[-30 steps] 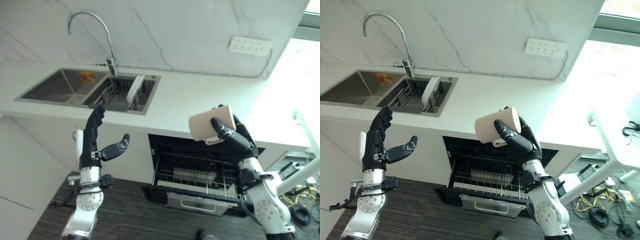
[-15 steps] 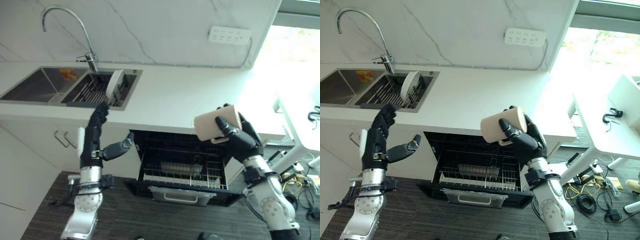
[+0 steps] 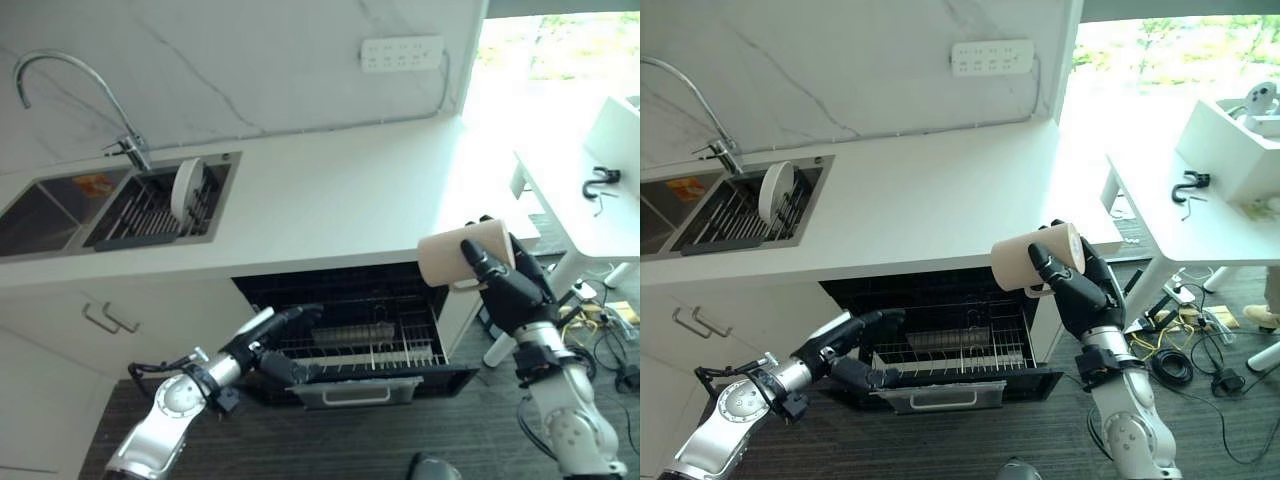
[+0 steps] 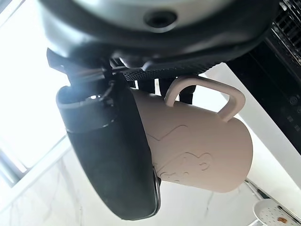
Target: Place the dishes in the dishwasher.
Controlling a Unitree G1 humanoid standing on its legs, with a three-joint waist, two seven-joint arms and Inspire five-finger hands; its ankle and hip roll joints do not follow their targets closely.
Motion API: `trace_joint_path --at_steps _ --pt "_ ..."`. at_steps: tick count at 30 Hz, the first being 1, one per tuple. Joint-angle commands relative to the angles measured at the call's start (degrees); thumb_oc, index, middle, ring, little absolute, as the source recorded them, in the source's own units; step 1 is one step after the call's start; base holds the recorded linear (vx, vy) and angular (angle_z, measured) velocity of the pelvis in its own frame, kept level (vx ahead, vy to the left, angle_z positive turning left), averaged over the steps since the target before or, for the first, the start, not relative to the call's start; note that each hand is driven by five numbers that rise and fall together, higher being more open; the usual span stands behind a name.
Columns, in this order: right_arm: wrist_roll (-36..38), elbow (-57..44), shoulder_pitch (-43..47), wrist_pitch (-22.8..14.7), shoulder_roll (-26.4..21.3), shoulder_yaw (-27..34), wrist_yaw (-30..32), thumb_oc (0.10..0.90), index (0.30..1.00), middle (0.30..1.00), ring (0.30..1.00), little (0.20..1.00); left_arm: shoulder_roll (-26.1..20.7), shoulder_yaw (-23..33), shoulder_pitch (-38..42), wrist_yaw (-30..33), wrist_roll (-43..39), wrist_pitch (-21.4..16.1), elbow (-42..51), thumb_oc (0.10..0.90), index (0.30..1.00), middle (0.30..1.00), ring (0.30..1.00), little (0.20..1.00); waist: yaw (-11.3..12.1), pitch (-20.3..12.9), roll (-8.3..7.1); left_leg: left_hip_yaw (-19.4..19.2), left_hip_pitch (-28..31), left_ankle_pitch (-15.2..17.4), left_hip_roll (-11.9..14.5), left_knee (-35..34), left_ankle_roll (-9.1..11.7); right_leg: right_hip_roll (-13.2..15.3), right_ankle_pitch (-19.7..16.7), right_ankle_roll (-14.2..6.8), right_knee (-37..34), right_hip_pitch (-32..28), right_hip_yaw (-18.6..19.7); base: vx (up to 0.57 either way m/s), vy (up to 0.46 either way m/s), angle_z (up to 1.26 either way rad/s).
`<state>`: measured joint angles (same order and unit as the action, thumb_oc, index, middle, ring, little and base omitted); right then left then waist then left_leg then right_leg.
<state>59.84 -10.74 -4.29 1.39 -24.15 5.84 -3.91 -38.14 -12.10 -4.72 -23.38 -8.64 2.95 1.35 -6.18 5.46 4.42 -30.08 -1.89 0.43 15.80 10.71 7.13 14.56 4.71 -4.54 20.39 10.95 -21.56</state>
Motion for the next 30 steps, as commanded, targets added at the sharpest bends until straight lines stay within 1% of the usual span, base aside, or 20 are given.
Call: trace_joint_path --at_steps 1,2,4,5,6,7,8,11,12,15,16,17,18,19,20,22,24,26,27,30 --pt "2.7 -9.8 4.6 -4.1 -0.2 3.4 -5.2 0.400 0.300 0.300 0.300 0.300 -2.7 1.6 6.4 1.0 3.4 1.1 3.6 0.800 0.900 0.900 0.900 0.900 0.3 -2.7 -1.64 4.4 -1.6 6.7 1.6 6.5 1.8 2.1 0.5 -7.5 -3.2 -4.7 -0.5 -0.02 0.016 -0.15" --pt "3.0 -10.0 4.4 -3.9 -0.5 3.4 -5.3 0.400 0.300 0.300 0.300 0.300 -3.5 1.3 6.6 1.1 4.9 1.9 2.4 0.800 0.900 0.900 0.900 0.900 0.0 -2.5 -1.76 3.1 -1.8 5.8 1.8 6.5 1.2 2.3 -0.3 -7.0 -3.2 -4.2 -1.2 -0.01 0.013 -0.13" --pt "3.1 -10.1 4.4 -3.7 -0.7 3.6 -5.4 0.400 0.300 0.300 0.300 0.300 -3.8 1.1 7.0 1.1 5.6 2.9 1.8 0.800 0.900 0.900 0.900 0.900 -0.2 -2.5 -1.76 2.9 -1.8 5.8 1.8 6.5 1.1 2.2 -0.3 -7.0 -3.2 -4.1 -1.1 -0.01 0.013 -0.09" --pt "3.2 -10.2 4.3 -3.5 -0.9 3.6 -5.5 0.400 0.300 0.300 0.300 0.300 -3.9 0.8 7.0 1.2 6.5 3.7 1.1 0.800 0.900 0.900 0.900 0.900 -0.4 -2.7 -1.60 3.8 -1.3 6.8 1.7 6.5 1.7 2.0 0.6 -7.6 -3.2 -4.3 0.1 -0.01 0.014 -0.07" --pt "3.0 -10.2 4.3 -3.5 -0.9 3.6 -5.5 0.400 0.300 0.300 0.300 0.300 -3.8 0.7 7.1 1.3 6.8 4.1 0.8 0.800 0.900 0.900 0.900 0.900 -0.5 -2.5 -1.69 2.6 -1.6 5.8 1.9 6.5 1.1 2.1 -0.3 -7.0 -3.2 -3.9 -0.8 0.00 0.015 -0.05" --pt "3.0 -10.1 4.3 -3.3 -0.9 3.6 -5.6 0.400 0.300 0.300 0.300 0.300 -3.6 0.5 7.3 1.3 7.7 4.3 0.2 0.800 0.900 0.900 0.900 0.900 -0.6 -2.5 -1.66 2.4 -1.5 5.8 2.0 6.5 1.1 2.1 -0.3 -7.0 -3.2 -3.9 -0.8 0.00 0.000 0.00" --pt "3.0 -9.9 4.6 -3.0 -0.9 3.4 -5.7 0.400 0.300 0.300 0.300 0.300 -3.3 -0.2 7.6 2.7 10.0 5.6 -1.1 0.800 0.900 0.900 0.900 0.900 -0.7 -2.7 -1.47 3.5 -1.1 6.7 1.9 6.5 1.7 1.8 0.6 -7.6 -3.2 -4.2 0.3 0.06 0.028 -0.04" --pt "2.5 -10.0 5.6 -2.7 -0.8 2.8 -5.3 0.400 0.300 0.300 0.300 0.300 -3.0 -2.3 8.9 6.3 14.8 7.2 -5.3 0.800 0.900 0.900 0.900 0.900 -1.1 -2.8 -1.40 3.3 -1.1 6.8 2.1 6.5 1.8 1.7 0.7 -7.6 -3.2 -4.1 0.6 -0.01 0.009 -0.06" --pt "2.2 -10.5 5.9 -2.4 -1.0 2.5 -4.7 0.400 0.300 0.300 0.300 0.300 -2.6 -3.2 9.8 8.4 16.7 6.9 -7.8 0.800 0.900 0.900 0.900 0.900 -1.2 -2.6 -1.54 2.1 -1.4 5.8 2.3 6.5 1.2 1.8 -0.1 -7.0 -3.2 -3.7 -0.2 -0.07 -0.007 -0.08" --pt "1.5 -11.2 6.5 -1.4 -0.9 2.2 -4.4 0.400 0.300 0.300 0.300 0.300 -0.5 -4.4 11.0 12.4 19.4 7.3 -12.4 0.800 0.900 0.900 0.900 0.900 -1.5 -2.9 -1.56 3.1 -0.9 6.8 2.3 6.5 1.8 1.5 0.9 -7.5 -3.2 -3.9 1.1 0.04 0.007 -0.12" --pt "1.1 -11.4 6.5 -1.1 -0.7 2.2 -4.5 0.400 0.300 0.300 0.300 0.300 0.5 -4.9 11.4 12.9 19.2 7.6 -13.7 0.800 0.900 0.900 0.900 0.900 -1.7 -2.7 -1.67 1.9 -1.3 5.8 2.5 6.5 1.3 1.6 0.1 -6.9 -3.2 -3.5 0.2 -0.07 -0.015 -0.10" --pt "1.0 -11.6 6.5 -0.8 -0.5 2.4 -4.5 0.400 0.300 0.300 0.300 0.300 1.6 -5.0 11.4 13.0 19.6 7.4 -15.0 0.800 0.900 0.900 0.900 0.900 -1.8 -2.8 -1.69 1.7 -1.3 5.8 2.6 6.5 1.3 1.5 0.1 -6.8 -3.2 -3.5 0.2 0.01 -0.004 -0.07" --pt "0.5 -11.4 6.5 -0.5 0.0 2.2 -5.0 0.400 0.300 0.300 0.300 0.300 3.2 -6.3 11.8 13.6 21.6 6.9 -17.6 0.800 0.900 0.900 0.900 0.900 -1.9 -3.0 -1.62 2.7 -0.8 6.8 2.5 6.5 1.9 1.2 1.0 -7.4 -3.2 -3.9 1.3 0.08 0.004 -0.06" --pt "0.2 -11.4 6.6 -0.1 0.2 2.2 -5.1 0.400 0.300 0.300 0.300 0.300 3.9 -7.3 12.3 13.2 22.4 7.1 -19.4 0.800 0.900 0.900 0.900 0.900 -2.2 -3.1 -1.66 2.6 -0.8 6.9 2.5 6.5 1.9 1.2 1.1 -7.3 -3.2 -3.8 1.4 0.10 0.003 -0.05" --pt "0.2 -11.7 6.8 0.4 0.1 2.1 -4.8 0.400 0.300 0.300 0.300 0.300 4.8 -8.3 12.7 12.1 24.2 7.3 -21.4 0.800 0.900 0.900 0.900 0.900 -2.5 -3.3 -1.67 2.5 -0.5 7.2 2.5 6.5 2.0 1.1 1.3 -7.5 -3.2 -3.9 1.5 0.04 -0.016 -0.06" --pt "0.6 -12.1 7.0 1.8 -0.1 2.2 -5.1 0.400 0.300 0.300 0.300 0.300 6.5 -12.1 13.9 5.3 31.5 6.6 -26.5 0.800 0.900 0.900 0.900 0.900 -3.6 -3.6 -1.53 1.8 -0.3 7.1 2.8 6.5 2.1 0.7 1.4 -7.5 -3.2 -3.6 2.0 0.04 -0.012 -0.05" --pt "0.6 -12.1 7.3 2.4 0.0 2.1 -5.3 0.400 0.300 0.300 0.300 0.300 7.1 -14.4 14.8 0.4 34.2 6.6 -27.8 0.800 0.900 0.900 0.900 0.900 -4.0 -3.6 -1.44 1.6 -0.1 7.2 2.8 6.5 2.1 0.6 1.4 -7.5 -3.2 -3.5 2.2 0.02 -0.005 -0.07" --pt "0.4 -11.8 7.8 2.9 -0.1 1.7 -5.5 0.400 0.300 0.300 0.300 0.300 7.7 -17.1 15.7 -5.5 34.3 7.2 -28.7 0.800 0.900 0.900 0.900 0.900 -4.6 -3.7 -1.30 1.3 0.0 7.2 2.8 6.5 2.2 0.5 1.4 -7.6 -3.2 -3.4 2.5 0.02 0.002 -0.10" --pt "0.2 -11.4 8.2 3.1 -0.2 1.3 -5.7 0.400 0.300 0.300 0.300 0.300 8.4 -19.1 16.3 -10.3 32.9 8.2 -28.5 0.800 0.900 0.900 0.900 0.900 -5.0 -3.6 -1.14 1.0 0.1 7.2 2.9 6.5 2.2 0.3 1.4 -7.6 -3.2 -3.3 2.7 0.02 0.012 -0.13" --pt "-0.5 -10.9 8.7 3.2 0.0 0.4 -6.0 0.400 0.300 0.300 0.300 0.300 9.2 -22.1 16.7 -20.1 31.2 10.2 -27.6 0.800 0.900 0.900 0.900 0.900 -5.6 -3.5 -0.68 0.4 0.3 7.3 3.0 6.5 2.1 0.1 1.5 -7.6 -3.2 -3.1 3.1 0.02 0.016 -0.11"
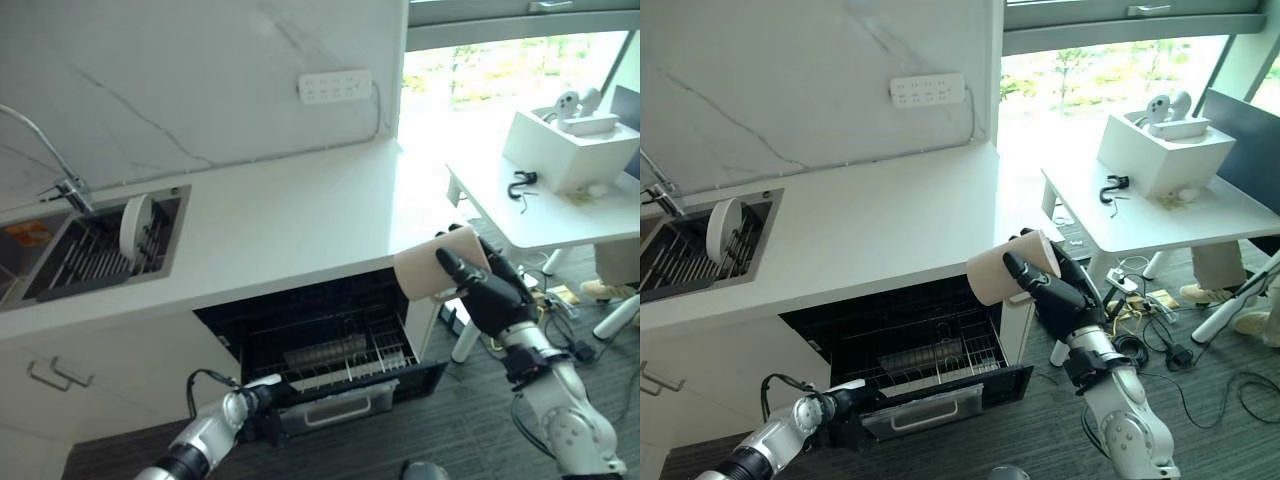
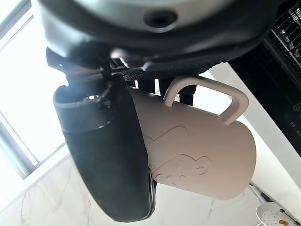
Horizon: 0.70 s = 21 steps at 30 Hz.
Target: Place the dishes in the dishwasher.
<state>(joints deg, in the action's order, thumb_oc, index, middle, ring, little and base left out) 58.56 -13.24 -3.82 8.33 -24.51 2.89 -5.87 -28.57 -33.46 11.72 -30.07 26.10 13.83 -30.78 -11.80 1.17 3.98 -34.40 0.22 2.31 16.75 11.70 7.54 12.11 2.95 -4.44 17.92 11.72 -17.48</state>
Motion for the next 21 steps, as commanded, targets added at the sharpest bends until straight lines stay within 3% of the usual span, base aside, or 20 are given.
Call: trace_joint_path --at_steps 1,2,5,9,11,16,18,19,21 --pt "1.2 -8.0 8.5 -3.7 -0.3 3.0 -3.9 0.400 0.300 0.300 0.300 0.300 -1.9 -2.4 0.7 -19.4 -3.2 -1.2 5.8 0.800 0.900 0.900 0.900 0.900 -0.2 0.8 0.05 4.5 -1.6 5.5 2.0 5.5 1.7 2.4 3.3 -7.8 -0.7 -3.9 -0.9 0.03 0.018 -0.02" --pt "1.3 -8.0 8.6 -3.7 -0.4 2.9 -3.8 0.400 0.300 0.300 0.300 0.300 -2.2 -2.7 0.7 -21.1 -3.9 -1.0 6.1 0.800 0.900 0.900 0.900 0.900 -0.3 0.8 0.08 4.5 -1.6 5.6 2.0 5.5 1.7 2.4 3.3 -7.8 -0.7 -3.9 -0.8 0.02 0.023 -0.06" --pt "1.3 -6.5 9.6 -4.1 -1.2 1.8 -3.8 0.400 0.300 0.300 0.300 0.300 -3.5 -3.7 0.0 -42.6 -16.6 5.8 12.8 0.800 0.900 0.900 0.900 0.900 -0.2 1.1 0.62 4.2 -1.6 5.8 1.8 5.5 1.5 2.5 3.4 -7.8 -0.7 -4.0 -1.0 0.00 0.019 -0.04" --pt "1.8 -4.3 9.6 -5.1 -2.2 1.4 -5.6 0.400 0.300 0.300 0.300 0.300 -4.4 -3.7 -1.6 -54.6 -23.3 8.9 16.6 0.800 0.900 0.900 0.900 0.900 -0.4 1.1 0.81 3.9 -1.5 6.1 1.7 5.5 1.4 2.4 3.6 -7.6 -0.7 -4.2 -0.9 0.01 0.011 -0.03" --pt "2.3 -4.0 9.6 -4.8 -2.8 1.5 -6.0 0.400 0.300 0.300 0.300 0.300 -5.2 -3.7 -2.2 -57.0 -25.1 9.7 17.7 0.800 0.900 0.900 0.900 0.900 -0.5 0.9 0.84 3.8 -1.5 6.2 1.7 5.5 1.4 2.4 3.7 -7.5 -0.7 -4.2 -0.9 0.01 0.009 -0.02" --pt "2.7 -3.7 9.2 -4.2 -3.3 2.3 -6.8 0.400 0.300 0.300 0.300 0.300 -5.7 -2.6 -4.0 -56.7 -28.7 9.7 19.5 0.800 0.900 0.900 0.900 0.900 -0.3 0.7 0.75 3.9 -1.7 6.3 1.5 5.5 1.3 2.4 3.8 -7.3 -0.7 -4.3 -1.0 0.00 0.002 -0.01" --pt "2.2 -3.7 8.6 -4.4 -3.0 2.4 -7.2 0.400 0.300 0.300 0.300 0.300 -5.6 -0.9 -4.6 -50.2 -32.4 10.1 20.4 0.800 0.900 0.900 0.900 0.900 0.1 0.5 0.56 4.1 -1.7 6.3 1.4 5.5 1.3 2.4 3.9 -7.3 -0.7 -4.4 -1.2 0.00 -0.005 0.02" --pt "2.0 -3.7 7.9 -4.4 -3.0 3.1 -7.5 0.400 0.300 0.300 0.300 0.300 -5.6 2.1 -5.0 -43.3 -37.2 10.5 21.0 0.800 0.900 0.900 0.900 0.900 0.6 0.4 0.41 4.3 -1.8 6.2 1.4 5.5 1.3 2.5 3.8 -7.2 -0.7 -4.6 -1.5 0.00 -0.011 0.03" --pt "1.3 -3.9 6.9 -4.6 -2.6 3.6 -7.7 0.400 0.300 0.300 0.300 0.300 -5.7 5.8 -5.2 -35.5 -41.9 9.7 21.7 0.800 0.900 0.900 0.900 0.900 1.2 0.3 0.24 4.5 -1.9 6.0 1.3 5.5 1.4 2.6 3.8 -7.2 -0.7 -4.7 -1.7 0.00 -0.015 0.04"
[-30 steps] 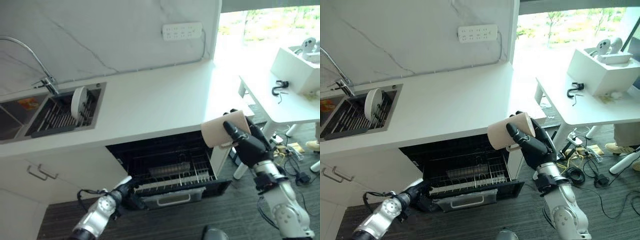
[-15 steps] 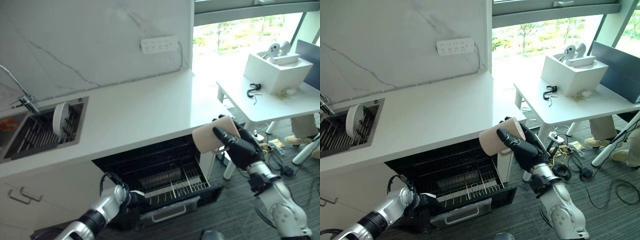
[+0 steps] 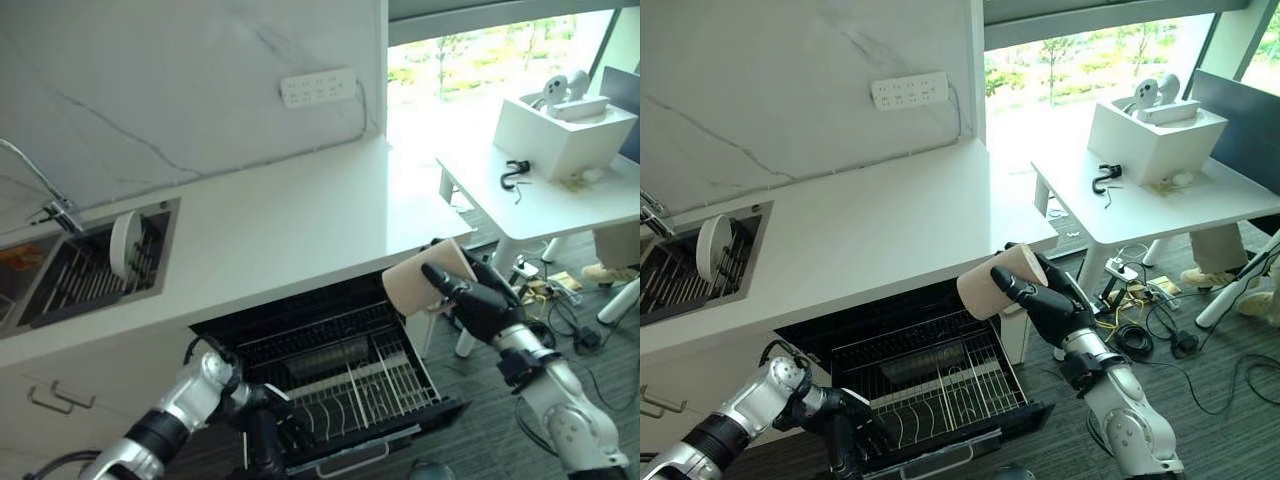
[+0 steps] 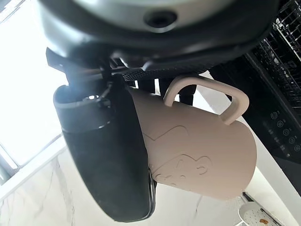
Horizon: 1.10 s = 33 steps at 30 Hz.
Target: Place the dishes in the dishwasher.
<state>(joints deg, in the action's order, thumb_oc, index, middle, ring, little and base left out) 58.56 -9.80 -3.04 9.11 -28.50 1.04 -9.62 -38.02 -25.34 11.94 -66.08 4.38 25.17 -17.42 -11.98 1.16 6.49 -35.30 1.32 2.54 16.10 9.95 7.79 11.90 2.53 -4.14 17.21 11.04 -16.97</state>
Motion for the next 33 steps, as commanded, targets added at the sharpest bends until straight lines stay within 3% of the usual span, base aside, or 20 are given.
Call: trace_joint_path --at_steps 1,2,3,6,9,11,14,15,16,20,26,33 --pt "0.5 -7.4 5.3 -5.8 1.9 6.0 -4.2 0.400 0.300 0.300 0.300 0.300 3.6 0.6 -5.8 5.0 -23.0 -2.2 8.9 0.800 0.900 0.900 0.900 0.900 1.9 0.2 -2.42 5.6 -3.1 5.7 2.0 7.2 1.2 2.9 4.1 -7.5 0.0 -4.2 -2.5 0.00 -0.016 0.07" --pt "0.0 -7.4 4.8 -6.1 2.1 6.3 -4.3 0.400 0.300 0.300 0.300 0.300 3.5 2.8 -6.1 9.6 -25.6 -4.3 9.6 0.800 0.900 0.900 0.900 0.900 2.2 0.2 -2.48 5.7 -3.2 5.6 2.0 7.2 1.2 3.0 4.1 -7.5 0.0 -4.3 -2.6 -0.01 -0.016 0.12" --pt "-0.8 -7.5 3.8 -6.8 2.6 7.0 -4.4 0.400 0.300 0.300 0.300 0.300 3.6 7.0 -6.9 17.9 -32.1 -9.0 10.6 0.800 0.900 0.900 0.900 0.900 2.9 0.4 -2.69 6.1 -3.4 5.4 1.9 7.2 1.3 3.1 4.0 -7.4 0.0 -4.4 -2.7 -0.01 -0.013 0.13" --pt "-3.1 -7.9 2.1 -8.3 4.0 7.7 -3.8 0.400 0.300 0.300 0.300 0.300 5.4 15.7 -8.3 27.1 -40.3 -14.5 11.7 0.800 0.900 0.900 0.900 0.900 4.3 0.5 -3.19 6.7 -3.6 5.2 1.8 7.2 1.3 3.3 4.0 -7.1 0.0 -4.8 -3.1 -0.02 -0.017 0.11" --pt "-7.6 -7.7 0.8 -9.8 5.6 8.9 -2.4 0.400 0.300 0.300 0.300 0.300 10.5 25.2 -11.8 38.0 -45.5 -23.2 13.1 0.800 0.900 0.900 0.900 0.900 6.2 0.5 -4.42 8.2 -4.1 4.8 1.6 7.2 1.4 3.8 4.2 -6.5 0.0 -5.7 -4.2 0.00 -0.039 0.21" --pt "-10.4 -6.8 1.9 -7.9 5.6 8.4 -0.7 0.400 0.300 0.300 0.300 0.300 14.3 27.8 -12.3 48.1 -51.9 -26.6 12.9 0.800 0.900 0.900 0.900 0.900 7.2 0.6 -5.32 8.3 -5.0 3.5 1.6 7.2 0.8 4.1 3.5 -5.4 0.0 -5.5 -5.6 -0.08 -0.063 0.37" --pt "-17.0 -5.4 2.8 -5.1 4.3 8.2 2.3 0.400 0.300 0.300 0.300 0.300 16.9 28.2 -13.4 56.1 -51.3 -29.5 14.3 0.800 0.900 0.900 0.900 0.900 8.3 0.5 -6.50 9.9 -5.7 3.6 1.2 7.2 0.7 4.1 3.7 -5.0 0.0 -5.7 -6.3 -0.03 -0.067 0.27" --pt "-18.8 -5.0 2.7 -4.1 3.8 8.3 1.9 0.400 0.300 0.300 0.300 0.300 17.1 28.3 -13.7 56.8 -51.0 -29.8 14.7 0.800 0.900 0.900 0.900 0.900 8.5 0.5 -6.69 10.2 -5.8 3.6 1.1 7.2 0.7 4.1 3.7 -5.0 0.0 -5.8 -6.4 -0.01 -0.073 0.16" --pt "-23.8 -3.9 2.1 -0.6 1.6 8.5 0.5 0.400 0.300 0.300 0.300 0.300 17.1 28.6 -14.8 57.6 -49.8 -29.4 16.2 0.800 0.900 0.900 0.900 0.900 8.9 0.7 -7.31 10.5 -5.9 3.6 1.1 7.2 0.8 4.0 3.8 -4.9 0.0 -6.0 -6.7 -0.01 -0.054 0.09" --pt "-29.9 -0.7 0.7 1.6 -2.5 9.1 1.3 0.400 0.300 0.300 0.300 0.300 15.7 27.8 -15.0 58.7 -47.3 -27.9 17.5 0.800 0.900 0.900 0.900 0.900 9.0 1.1 -7.86 11.0 -5.9 3.6 1.0 7.2 0.9 3.9 3.7 -5.0 0.0 -6.3 -7.0 -0.01 -0.038 0.08" --pt "-35.0 4.6 1.1 5.9 -4.4 7.3 1.8 0.400 0.300 0.300 0.300 0.300 13.9 27.0 -14.0 59.3 -47.1 -25.9 17.6 0.800 0.900 0.900 0.900 0.900 9.4 1.9 -8.03 11.3 -5.7 3.7 0.8 7.2 0.9 3.8 3.5 -5.2 0.0 -6.6 -7.2 0.00 -0.011 0.01" --pt "-32.4 14.3 4.8 7.0 -2.6 3.1 4.0 0.400 0.300 0.300 0.300 0.300 13.1 25.8 -11.8 58.9 -47.0 -24.7 17.6 0.800 0.900 0.900 0.900 0.900 10.3 2.7 -7.81 11.8 -5.4 3.7 0.6 7.2 0.9 3.9 3.5 -5.1 0.0 -7.2 -8.1 -0.01 -0.019 0.05"
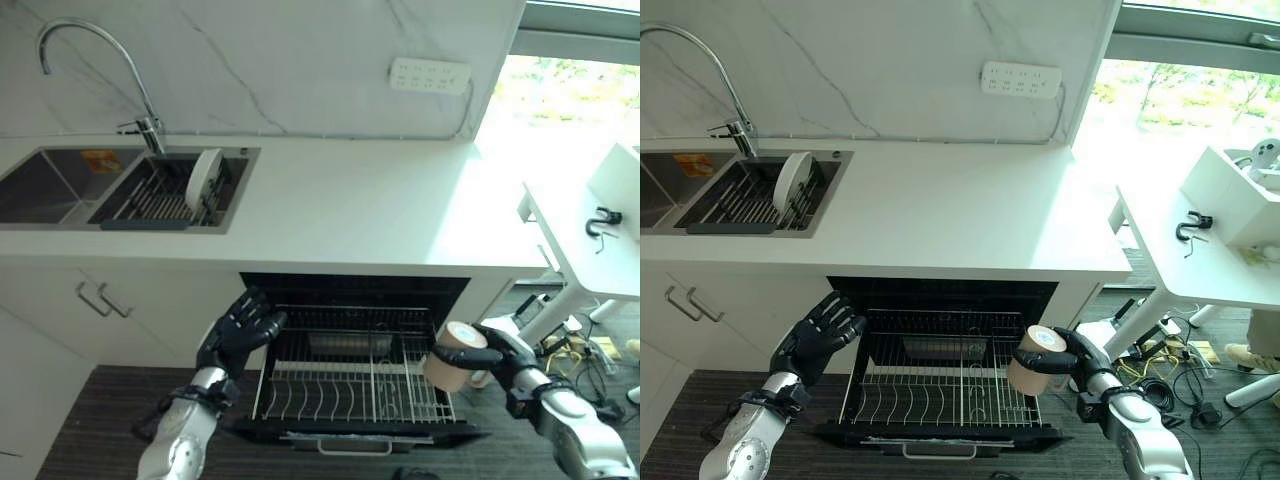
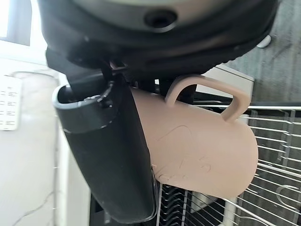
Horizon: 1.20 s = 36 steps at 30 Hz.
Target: Place the dishes in the dishwasher.
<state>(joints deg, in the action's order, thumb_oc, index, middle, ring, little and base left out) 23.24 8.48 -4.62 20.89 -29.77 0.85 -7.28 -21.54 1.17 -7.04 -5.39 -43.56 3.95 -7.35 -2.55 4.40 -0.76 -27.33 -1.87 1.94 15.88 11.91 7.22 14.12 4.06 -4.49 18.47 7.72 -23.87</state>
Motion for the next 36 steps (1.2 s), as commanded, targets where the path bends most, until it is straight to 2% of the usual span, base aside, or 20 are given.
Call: trace_joint_path --at_steps 1,4,6,9,13,15,16,20,22,23,26,36 --pt "1.9 2.1 8.5 -5.8 -0.6 0.8 3.5 0.400 0.300 0.300 0.300 0.300 -3.5 -2.0 8.2 -2.2 1.1 -3.3 7.1 0.800 0.900 0.900 0.900 0.900 1.6 -0.4 -0.33 4.1 -2.2 4.3 0.7 5.3 1.3 1.7 2.0 -4.6 -1.3 -4.2 -1.7 0.01 -0.019 0.13" --pt "1.0 7.6 10.6 -5.7 -0.8 -0.8 4.2 0.400 0.300 0.300 0.300 0.300 -3.6 -3.0 9.0 -2.8 1.5 -2.7 7.0 0.800 0.900 0.900 0.900 0.900 2.3 -0.3 -0.19 4.5 -2.2 4.3 0.6 5.3 1.4 1.7 2.1 -4.5 -1.3 -4.4 -2.0 0.04 -0.016 0.06" --pt "1.3 11.4 12.2 -5.3 -1.6 -2.0 4.1 0.400 0.300 0.300 0.300 0.300 -3.7 -3.7 9.6 -3.2 1.5 -2.1 6.7 0.800 0.900 0.900 0.900 0.900 3.0 -0.6 -0.01 5.6 -1.6 5.5 0.4 5.3 2.0 1.6 3.1 -5.1 -1.3 -5.2 -1.4 0.10 -0.018 0.05" --pt "2.1 20.4 16.2 -6.1 -3.0 -4.9 4.8 0.400 0.300 0.300 0.300 0.300 -3.9 -5.3 10.9 -4.3 1.8 -1.3 6.0 0.800 0.900 0.900 0.900 0.900 4.4 -0.3 0.29 5.4 -2.2 4.5 0.3 5.3 1.5 1.9 2.4 -4.2 -1.3 -5.2 -3.1 -0.06 -0.038 0.08" --pt "2.8 25.5 18.7 -6.5 -3.7 -6.2 5.5 0.400 0.300 0.300 0.300 0.300 -4.2 -6.1 11.8 -5.1 2.3 -1.0 5.8 0.800 0.900 0.900 0.900 0.900 5.3 -0.3 0.75 6.9 -1.9 5.5 0.0 5.3 2.2 1.6 3.5 -4.6 -1.3 -6.1 -2.7 0.07 -0.047 0.13" --pt "2.7 27.6 19.8 -6.8 -4.4 -6.7 5.6 0.400 0.300 0.300 0.300 0.300 -4.5 -6.5 12.1 -5.4 2.7 -0.7 6.0 0.800 0.900 0.900 0.900 0.900 5.7 0.1 0.98 6.4 -2.4 4.3 0.0 5.3 1.6 1.9 2.6 -3.8 -1.3 -5.9 -4.0 -0.03 -0.061 0.13" --pt "2.8 28.8 20.4 -6.9 -5.0 -6.7 5.7 0.400 0.300 0.300 0.300 0.300 -4.8 -6.6 12.1 -5.7 2.8 -0.4 6.1 0.800 0.900 0.900 0.900 0.900 6.0 -0.2 1.17 7.5 -2.1 5.3 -0.1 5.3 2.3 1.7 3.7 -4.4 -1.3 -6.5 -3.2 0.01 -0.069 0.11" --pt "3.4 31.7 21.9 -7.2 -6.3 -7.1 5.8 0.400 0.300 0.300 0.300 0.300 -5.3 -6.9 12.2 -6.4 2.9 -0.1 5.9 0.800 0.900 0.900 0.900 0.900 6.6 -0.1 1.54 8.1 -2.3 5.2 -0.3 5.3 2.4 1.5 4.0 -4.1 -1.3 -6.9 -3.7 0.00 -0.065 0.13" --pt "4.3 33.1 22.6 -7.5 -6.6 -7.3 6.1 0.400 0.300 0.300 0.300 0.300 -5.6 -6.9 12.0 -6.6 2.5 0.0 6.1 0.800 0.900 0.900 0.900 0.900 7.1 0.2 1.85 7.5 -2.9 4.1 -0.1 5.3 1.9 1.6 3.2 -3.3 -1.3 -6.7 -5.3 -0.04 -0.062 0.10" --pt "4.3 33.8 23.0 -7.6 -6.8 -7.4 6.1 0.400 0.300 0.300 0.300 0.300 -5.7 -7.0 11.8 -6.8 2.4 -0.2 6.2 0.800 0.900 0.900 0.900 0.900 7.3 0.1 1.99 8.3 -2.2 5.2 0.0 5.3 2.7 1.3 4.5 -3.9 -1.3 -7.6 -4.8 0.07 -0.052 0.12" --pt "4.6 34.9 23.9 -7.7 -7.1 -7.6 6.3 0.400 0.300 0.300 0.300 0.300 -5.9 -6.8 11.4 -7.1 2.2 -0.2 6.7 0.800 0.900 0.900 0.900 0.900 7.8 0.5 2.36 8.2 -2.3 4.8 0.2 5.3 2.9 1.2 4.8 -3.5 -1.3 -8.0 -5.7 0.01 -0.036 0.10" --pt "5.0 41.0 23.7 -10.9 -6.4 -7.9 6.3 0.400 0.300 0.300 0.300 0.300 -6.3 -6.6 9.6 -8.3 1.1 -2.6 7.1 0.800 0.900 0.900 0.900 0.900 9.6 1.5 3.64 8.6 -3.6 3.3 1.2 5.3 3.4 0.9 6.1 -2.4 -1.3 -9.2 -7.8 -0.03 -0.014 0.06"
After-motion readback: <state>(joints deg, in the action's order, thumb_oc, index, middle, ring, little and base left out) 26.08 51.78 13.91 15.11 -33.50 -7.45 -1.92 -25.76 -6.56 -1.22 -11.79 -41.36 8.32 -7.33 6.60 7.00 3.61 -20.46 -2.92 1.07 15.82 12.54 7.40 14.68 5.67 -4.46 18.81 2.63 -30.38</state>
